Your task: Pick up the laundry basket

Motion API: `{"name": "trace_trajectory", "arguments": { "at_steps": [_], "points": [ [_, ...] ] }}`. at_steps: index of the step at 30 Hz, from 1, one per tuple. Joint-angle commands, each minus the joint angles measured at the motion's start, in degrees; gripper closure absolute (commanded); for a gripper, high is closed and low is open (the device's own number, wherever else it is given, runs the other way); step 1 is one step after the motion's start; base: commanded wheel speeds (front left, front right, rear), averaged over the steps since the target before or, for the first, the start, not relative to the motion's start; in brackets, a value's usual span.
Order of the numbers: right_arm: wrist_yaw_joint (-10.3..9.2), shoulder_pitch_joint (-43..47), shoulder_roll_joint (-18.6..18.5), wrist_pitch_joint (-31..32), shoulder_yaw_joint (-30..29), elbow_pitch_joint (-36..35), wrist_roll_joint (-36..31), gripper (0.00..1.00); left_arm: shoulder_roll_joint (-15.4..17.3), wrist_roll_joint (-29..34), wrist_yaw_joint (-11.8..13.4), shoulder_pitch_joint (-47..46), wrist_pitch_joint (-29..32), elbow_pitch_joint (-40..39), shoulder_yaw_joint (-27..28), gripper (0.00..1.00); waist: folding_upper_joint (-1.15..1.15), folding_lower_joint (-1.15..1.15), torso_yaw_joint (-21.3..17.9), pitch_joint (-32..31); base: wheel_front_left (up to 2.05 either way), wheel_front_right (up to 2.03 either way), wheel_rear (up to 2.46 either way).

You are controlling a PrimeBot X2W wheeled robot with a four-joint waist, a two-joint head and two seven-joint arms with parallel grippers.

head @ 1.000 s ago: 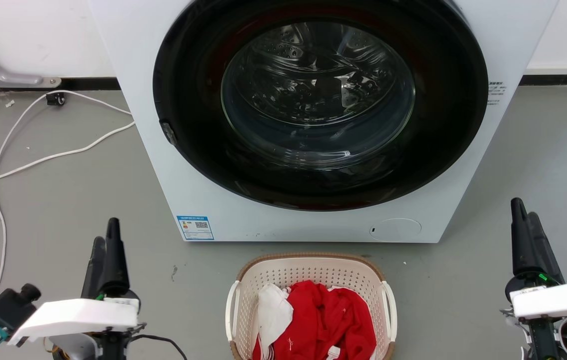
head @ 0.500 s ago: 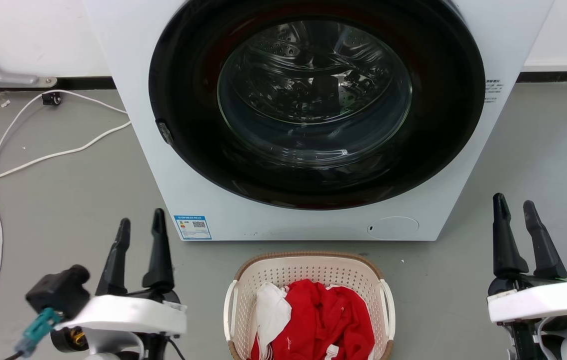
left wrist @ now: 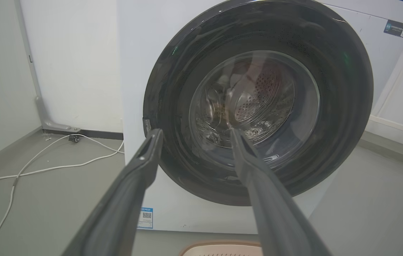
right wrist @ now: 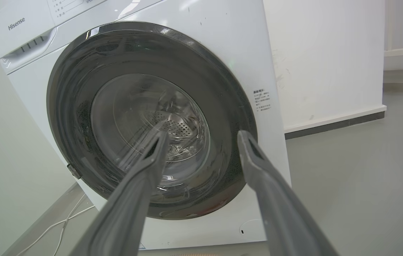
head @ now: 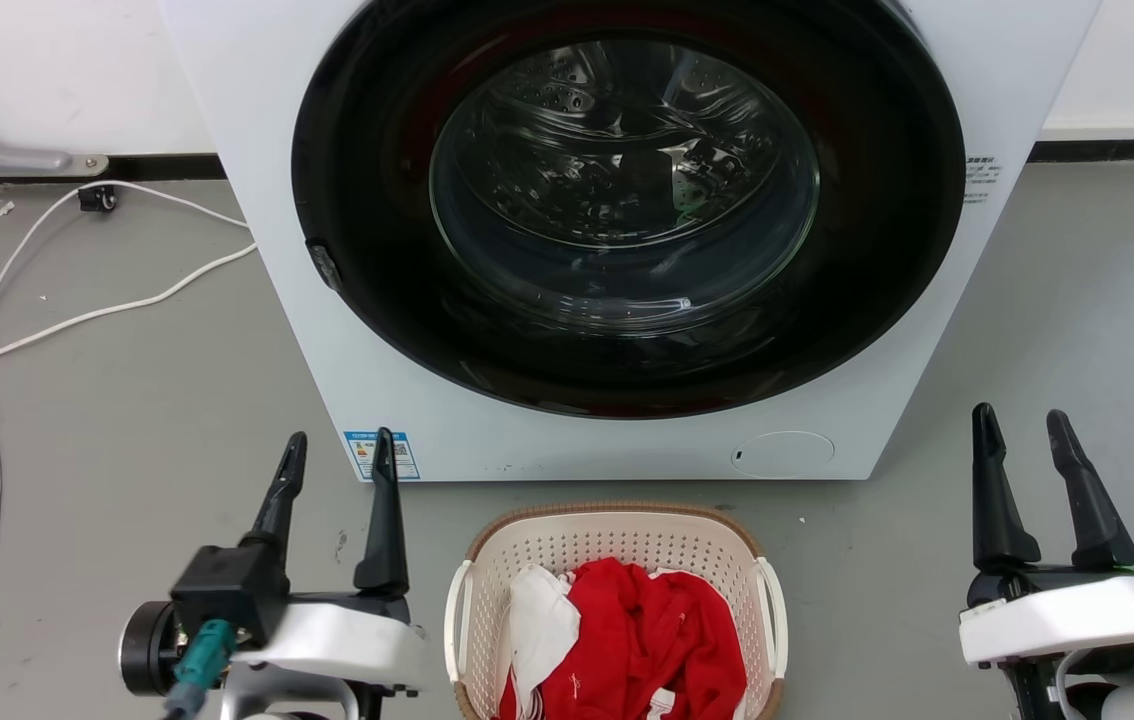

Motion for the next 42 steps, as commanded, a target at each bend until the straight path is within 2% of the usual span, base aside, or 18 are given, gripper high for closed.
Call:
{"name": "trace_trajectory", "arguments": {
  "at_steps": [1,6,11,17,21,26,31,38,42],
  "points": [
    [0.11,-0.4,-0.2,-0.7,0.1,-0.6,-2.3,0.00,1.2,1.6,1.5,-1.5,-0.7,-0.8,-1.6,0.00,0.00,0.00,0.0,0.0,0.00,0.00,0.00],
    [0.12,0.0,-0.2,-1.4,0.2,-0.1,-5.5,0.00,2.9,2.9,4.1,-2.2,-1.4,-0.3,-5.2,0.00,0.00,0.00,-0.2,0.0,0.00,0.00,0.00],
    [0.12,0.0,-0.2,-2.0,0.3,0.0,-8.9,0.00,3.9,4.1,5.4,-2.6,-2.0,0.1,-7.6,0.00,0.00,0.00,-0.2,0.0,0.00,0.00,0.00],
    [0.12,0.1,-0.2,-2.7,0.6,-0.4,-12.2,0.00,3.7,4.7,5.6,-2.4,-2.6,0.1,-8.1,0.00,0.00,0.00,-0.2,-0.1,0.00,0.00,0.00],
    [0.12,0.4,-0.2,-3.2,0.5,-0.8,-13.8,0.00,2.5,4.2,4.7,-1.1,-3.2,-1.0,-6.6,0.00,0.00,0.00,-0.1,-0.1,0.00,0.00,0.00],
    [0.11,0.8,-0.2,-3.8,-0.4,-0.1,-12.0,0.00,0.2,4.0,0.3,0.9,-3.7,-1.3,-3.5,0.00,0.00,0.00,-0.1,-0.2,0.00,0.00,0.00],
    [0.07,1.3,-0.2,-4.4,-1.2,1.2,-10.8,0.00,-3.7,4.5,-4.5,3.1,-4.3,-0.9,1.3,0.00,0.00,0.00,-0.1,-0.2,0.00,0.00,0.00],
    [0.07,1.2,-0.2,-5.1,-0.6,2.3,-12.5,0.00,-7.7,8.8,-11.7,5.0,-5.1,0.5,6.8,0.00,0.00,0.00,-0.2,-0.1,0.00,0.00,0.00],
    [0.07,1.1,-0.2,-5.5,-0.4,2.3,-14.1,0.00,-8.8,11.8,-14.7,5.7,-5.5,2.6,7.8,0.00,0.00,0.00,-0.3,-0.2,0.00,0.00,0.00]
  ]
}}
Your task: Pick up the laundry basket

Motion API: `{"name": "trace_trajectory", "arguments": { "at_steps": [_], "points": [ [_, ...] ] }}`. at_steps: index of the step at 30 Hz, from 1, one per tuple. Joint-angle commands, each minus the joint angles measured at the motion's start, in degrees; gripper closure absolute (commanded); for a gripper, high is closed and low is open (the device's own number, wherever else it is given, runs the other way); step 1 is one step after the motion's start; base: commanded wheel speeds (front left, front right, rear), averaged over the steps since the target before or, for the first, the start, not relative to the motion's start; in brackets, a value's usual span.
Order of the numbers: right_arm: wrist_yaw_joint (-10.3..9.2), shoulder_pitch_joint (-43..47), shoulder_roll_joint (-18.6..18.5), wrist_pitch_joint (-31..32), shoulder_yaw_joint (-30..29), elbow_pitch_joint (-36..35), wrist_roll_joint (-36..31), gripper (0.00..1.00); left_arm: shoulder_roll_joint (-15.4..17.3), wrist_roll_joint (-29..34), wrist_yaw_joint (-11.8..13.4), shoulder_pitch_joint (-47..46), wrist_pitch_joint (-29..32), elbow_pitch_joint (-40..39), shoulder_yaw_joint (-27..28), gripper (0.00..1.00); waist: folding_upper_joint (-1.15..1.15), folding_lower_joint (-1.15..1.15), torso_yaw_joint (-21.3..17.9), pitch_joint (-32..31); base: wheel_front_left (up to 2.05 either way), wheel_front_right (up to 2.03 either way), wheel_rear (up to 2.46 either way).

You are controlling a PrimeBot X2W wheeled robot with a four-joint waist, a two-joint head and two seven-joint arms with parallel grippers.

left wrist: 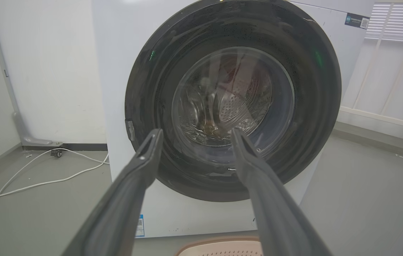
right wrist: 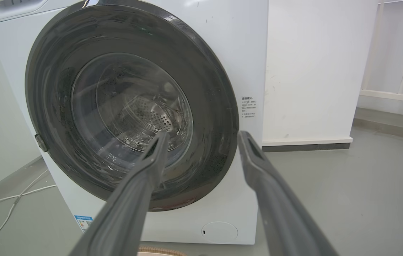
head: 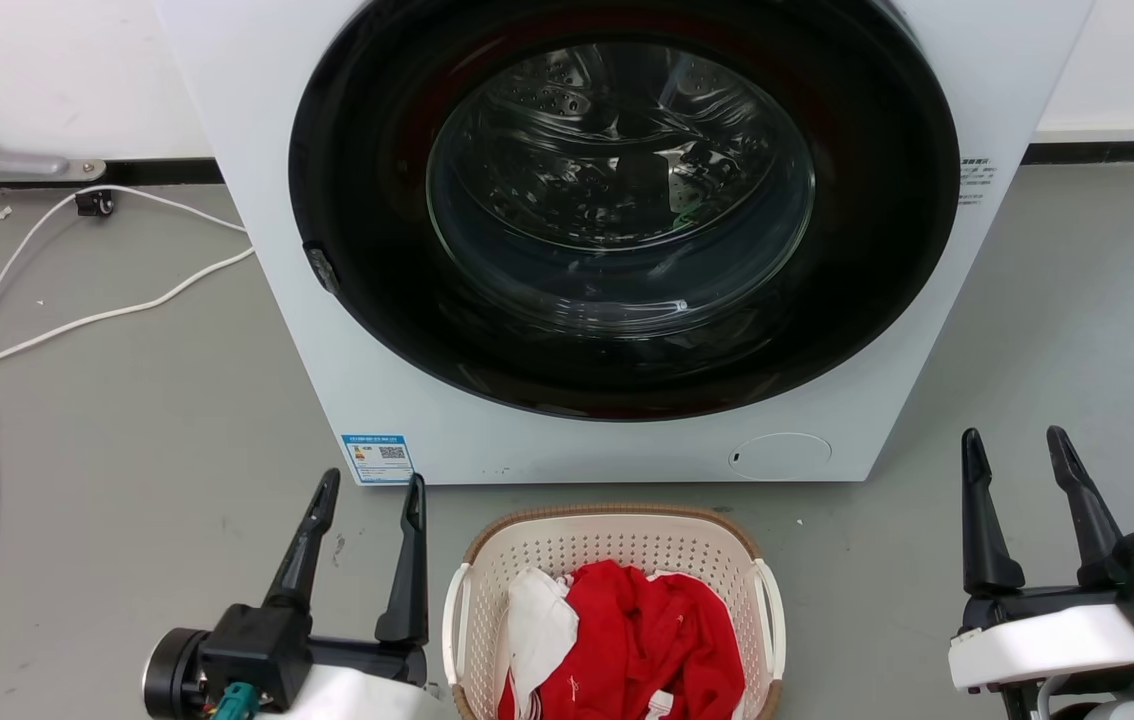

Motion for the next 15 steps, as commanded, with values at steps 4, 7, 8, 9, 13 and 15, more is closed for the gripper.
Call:
{"name": "trace_trajectory", "arguments": {
  "at_steps": [4,7,8,9,13,15],
  "points": [
    [-0.02,0.0,-0.1,-0.7,0.4,-0.3,-2.2,0.00,-0.8,3.4,-1.5,0.4,-0.8,0.7,0.8,0.00,0.00,0.00,-0.1,-0.2,0.00,0.00,0.00],
    [-0.02,0.2,-0.2,-1.0,0.4,-0.4,-3.3,0.00,-1.2,4.9,-2.2,0.6,-0.9,0.5,1.2,0.00,0.00,0.00,-0.1,-0.2,0.00,0.00,0.00],
    [-0.02,0.3,-0.2,-1.1,0.3,-0.4,-3.8,0.00,-1.3,5.4,-2.3,0.7,-1.1,0.5,1.3,0.00,0.00,0.00,-0.1,-0.2,0.00,0.00,0.00],
    [-0.02,0.3,-0.2,-1.2,0.3,-0.4,-4.2,0.00,-1.4,5.8,-2.3,0.8,-1.2,0.6,1.4,0.00,0.00,0.00,-0.1,-0.3,0.00,0.00,0.00],
    [-0.02,0.2,-0.2,-1.1,0.4,-0.4,-3.8,0.00,-1.6,5.5,-2.8,0.9,-1.2,1.1,2.1,0.00,0.00,0.00,-0.1,-0.4,0.00,0.00,0.00],
    [-0.02,0.2,-0.2,-1.1,0.4,-0.4,-3.8,0.00,-1.6,5.4,-2.8,0.9,-1.2,1.3,2.3,0.00,0.00,0.00,-0.1,-0.4,0.00,0.00,0.00]
  ]
}}
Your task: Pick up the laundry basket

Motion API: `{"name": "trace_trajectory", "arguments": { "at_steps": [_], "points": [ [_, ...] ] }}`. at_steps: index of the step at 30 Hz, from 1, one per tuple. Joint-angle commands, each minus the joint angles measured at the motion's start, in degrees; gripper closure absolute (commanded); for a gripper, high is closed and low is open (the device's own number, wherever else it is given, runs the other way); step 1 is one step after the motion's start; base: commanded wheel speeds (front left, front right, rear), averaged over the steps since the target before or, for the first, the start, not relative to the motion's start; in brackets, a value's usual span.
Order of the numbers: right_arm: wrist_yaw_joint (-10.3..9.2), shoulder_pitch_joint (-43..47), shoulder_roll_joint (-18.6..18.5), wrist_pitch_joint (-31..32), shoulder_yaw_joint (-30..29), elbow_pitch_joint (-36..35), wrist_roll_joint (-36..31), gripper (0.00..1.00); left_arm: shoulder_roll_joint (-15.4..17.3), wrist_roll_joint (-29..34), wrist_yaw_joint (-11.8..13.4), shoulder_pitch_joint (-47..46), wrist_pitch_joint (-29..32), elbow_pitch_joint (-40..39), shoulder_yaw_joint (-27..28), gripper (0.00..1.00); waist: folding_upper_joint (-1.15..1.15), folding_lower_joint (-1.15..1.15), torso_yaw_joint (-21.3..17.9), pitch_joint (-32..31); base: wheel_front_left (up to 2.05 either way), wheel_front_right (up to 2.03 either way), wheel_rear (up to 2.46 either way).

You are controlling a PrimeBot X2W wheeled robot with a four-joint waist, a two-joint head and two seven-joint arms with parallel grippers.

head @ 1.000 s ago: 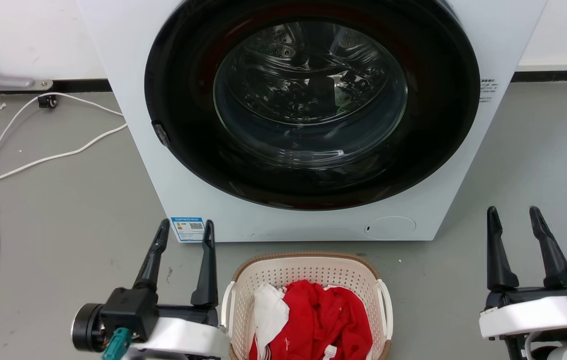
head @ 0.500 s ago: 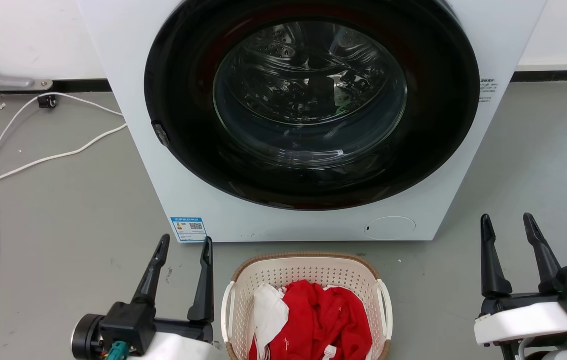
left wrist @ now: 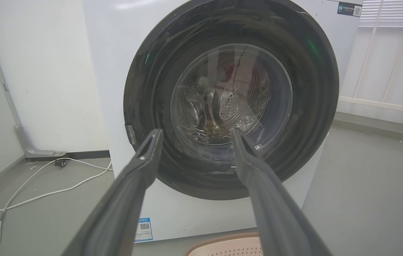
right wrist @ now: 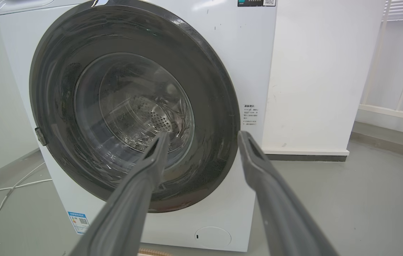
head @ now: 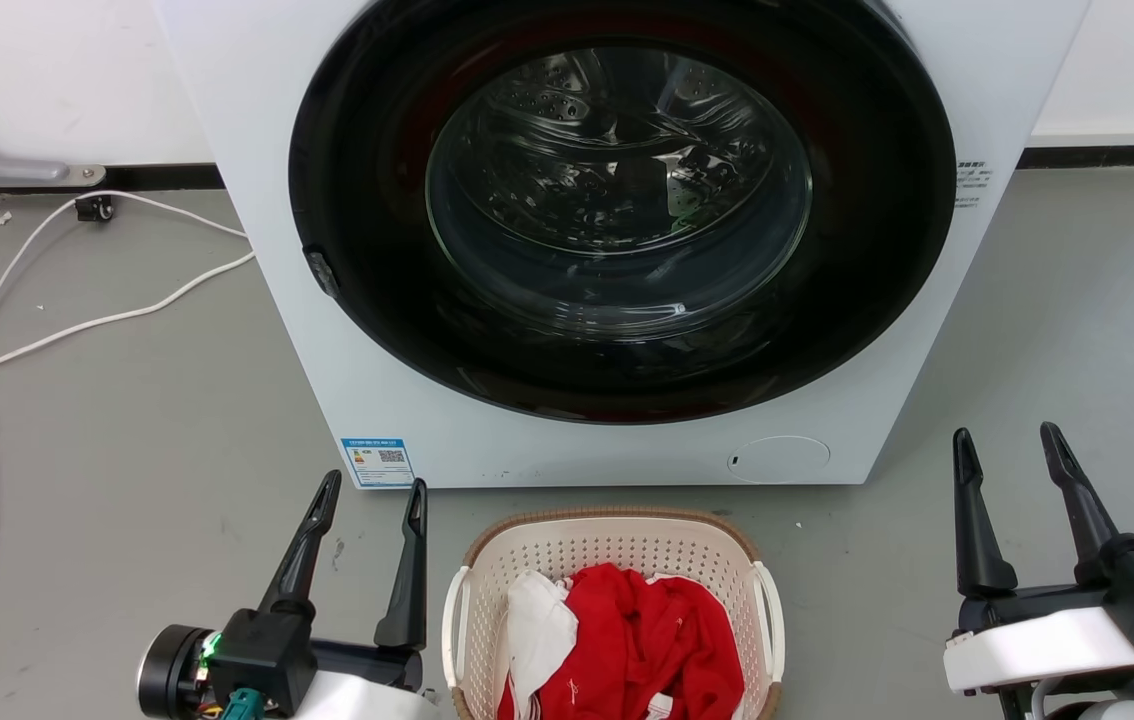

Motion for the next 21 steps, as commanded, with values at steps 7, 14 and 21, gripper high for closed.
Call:
{"name": "trace_trajectory", "arguments": {
  "at_steps": [7,14,21],
  "points": [
    [-0.02,0.5,-0.2,-0.1,0.1,-0.3,0.1,0.00,-0.1,0.1,-0.6,0.5,-0.2,0.2,0.5,0.00,0.00,0.00,0.0,0.0,0.00,0.00,0.00],
    [-0.02,0.4,-0.2,-0.1,-0.1,-0.2,0.5,0.00,-0.1,-0.8,-0.8,0.8,-0.2,1.7,-0.2,0.00,0.00,0.00,-0.3,0.6,0.00,0.00,0.00],
    [-0.02,-1.6,-0.2,-0.1,-0.3,0.7,0.2,0.00,-0.1,-0.9,-0.4,-1.2,-0.2,3.6,0.3,0.00,0.00,0.00,-0.9,4.5,0.00,0.00,0.00]
  ]
}}
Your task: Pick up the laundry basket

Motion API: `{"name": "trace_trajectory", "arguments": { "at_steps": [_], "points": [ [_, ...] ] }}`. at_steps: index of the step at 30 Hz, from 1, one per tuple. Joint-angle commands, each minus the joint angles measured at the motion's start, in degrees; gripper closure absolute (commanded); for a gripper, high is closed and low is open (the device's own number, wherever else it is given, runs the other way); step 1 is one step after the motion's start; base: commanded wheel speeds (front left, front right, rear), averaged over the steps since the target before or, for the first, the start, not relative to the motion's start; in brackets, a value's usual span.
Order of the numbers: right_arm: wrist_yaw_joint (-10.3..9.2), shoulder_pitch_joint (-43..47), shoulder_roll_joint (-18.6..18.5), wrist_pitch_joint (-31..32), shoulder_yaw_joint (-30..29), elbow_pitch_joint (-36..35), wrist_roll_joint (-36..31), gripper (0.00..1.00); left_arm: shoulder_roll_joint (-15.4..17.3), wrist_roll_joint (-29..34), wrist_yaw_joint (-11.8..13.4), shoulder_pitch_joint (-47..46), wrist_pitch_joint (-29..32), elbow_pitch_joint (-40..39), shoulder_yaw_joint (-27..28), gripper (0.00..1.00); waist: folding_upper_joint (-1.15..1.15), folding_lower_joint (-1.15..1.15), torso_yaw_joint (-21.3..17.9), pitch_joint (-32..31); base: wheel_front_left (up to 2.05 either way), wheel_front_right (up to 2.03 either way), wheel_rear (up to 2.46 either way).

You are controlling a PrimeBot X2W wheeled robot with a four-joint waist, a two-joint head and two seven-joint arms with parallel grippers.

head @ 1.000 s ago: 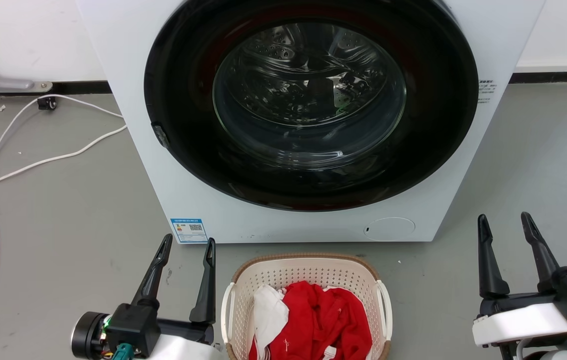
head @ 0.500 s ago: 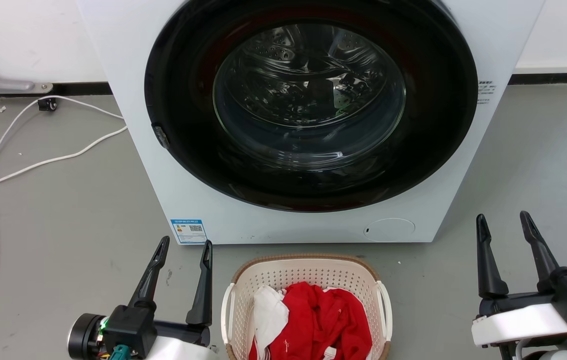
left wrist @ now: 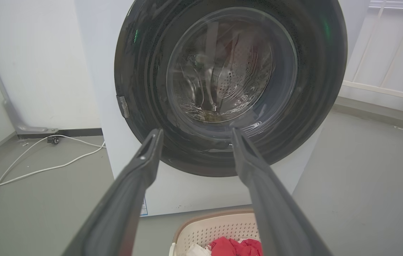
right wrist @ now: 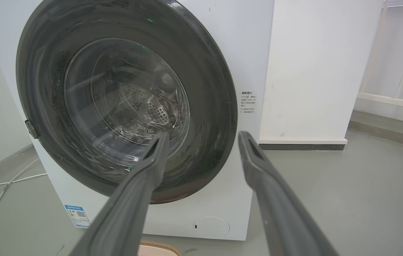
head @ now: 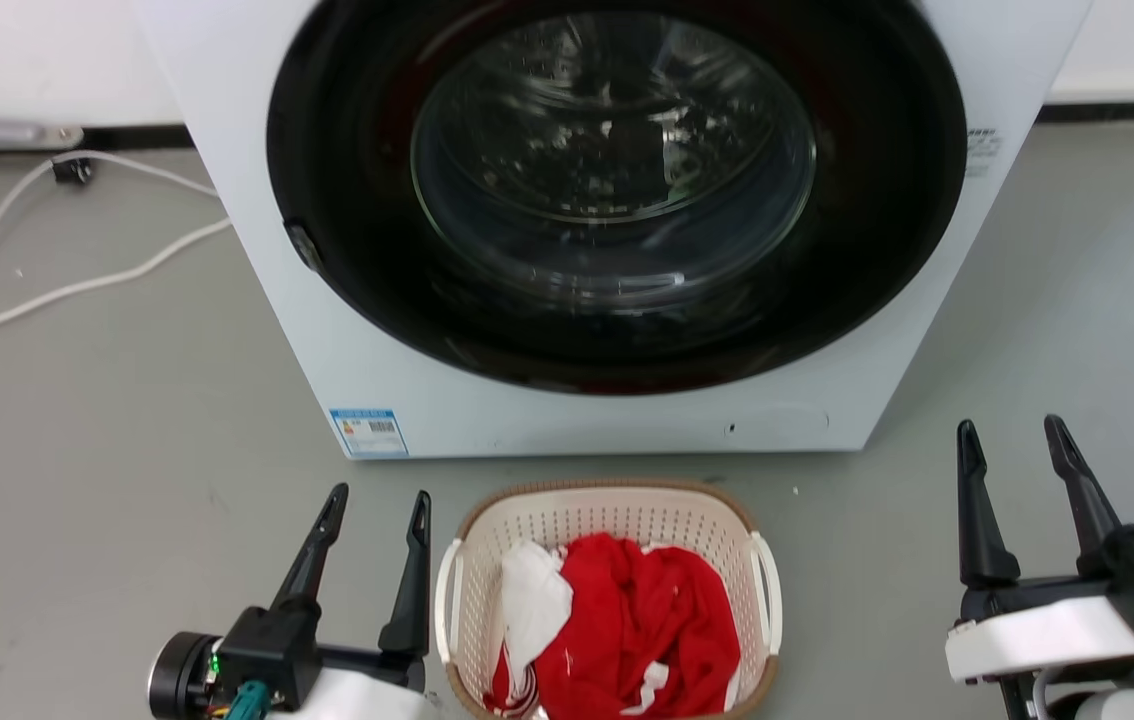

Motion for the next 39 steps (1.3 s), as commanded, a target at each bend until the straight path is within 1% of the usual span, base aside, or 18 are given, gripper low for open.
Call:
{"name": "trace_trajectory", "arguments": {
  "at_steps": [1,8,9,10,14,16,23,25,27,34,39],
  "points": [
    [-0.02,-1.4,-0.1,-0.1,-0.1,0.6,-0.5,0.00,0.0,-0.2,0.2,-1.4,-0.1,0.8,0.3,0.00,0.00,0.00,-0.4,2.7,0.00,0.00,0.00],
    [-0.02,-7.1,-0.1,-0.1,-0.5,4.7,-1.7,0.00,0.0,1.8,-0.8,-8.2,-0.1,6.8,1.0,0.00,0.00,0.00,-0.6,12.2,0.00,0.00,0.00],
    [-0.02,-7.1,-0.1,-0.1,-0.5,4.7,-1.7,0.00,0.0,1.8,-0.8,-8.2,-0.1,6.8,1.0,0.00,0.00,0.00,-0.6,12.2,0.00,0.00,0.00],
    [-0.02,-9.2,-0.1,-0.1,-0.8,6.4,-2.0,0.00,0.1,2.3,-0.9,-10.5,-0.1,9.3,1.5,0.00,0.00,0.00,-0.5,14.9,0.00,0.00,0.00],
    [-0.02,-13.8,-0.1,-0.1,-1.1,9.9,-2.9,0.00,0.7,3.0,-1.4,-15.7,-0.1,14.1,1.7,0.00,0.00,0.00,0.0,20.4,0.00,0.00,0.00],
    [-0.02,-14.9,-0.1,-0.1,-1.2,10.9,-3.2,0.00,0.9,3.1,-1.5,-17.1,-0.1,15.5,1.7,0.00,0.00,0.00,0.2,21.5,0.00,0.00,0.00],
    [-0.02,-23.2,-0.1,1.9,-0.7,20.9,-3.9,0.00,2.4,3.6,-2.5,-27.3,-0.1,28.0,0.4,0.00,0.00,0.00,1.6,30.1,0.00,0.00,0.00],
    [-0.02,-25.7,-0.1,2.9,-0.5,24.2,-4.5,0.00,3.2,4.2,-2.1,-30.0,-0.1,30.4,0.5,0.00,0.00,0.00,1.7,32.2,0.00,0.00,0.00],
    [-0.02,-28.1,-0.1,3.7,-0.4,27.9,-3.1,0.00,3.3,4.4,-1.9,-32.0,-0.1,33.0,0.6,0.00,0.00,0.00,1.9,33.9,0.00,0.00,0.00],
    [-0.02,-35.7,-0.1,6.3,0.3,38.9,-5.3,0.00,4.1,3.8,-2.9,-39.9,-0.1,45.0,-1.7,0.00,0.00,0.00,2.3,38.2,0.00,0.00,0.00],
    [-0.02,-39.7,-0.1,9.1,1.0,45.0,-6.6,0.00,4.6,3.3,-3.3,-45.4,-0.1,51.2,-4.0,0.00,0.00,0.00,2.6,41.0,0.00,0.00,0.00]
  ]
}}
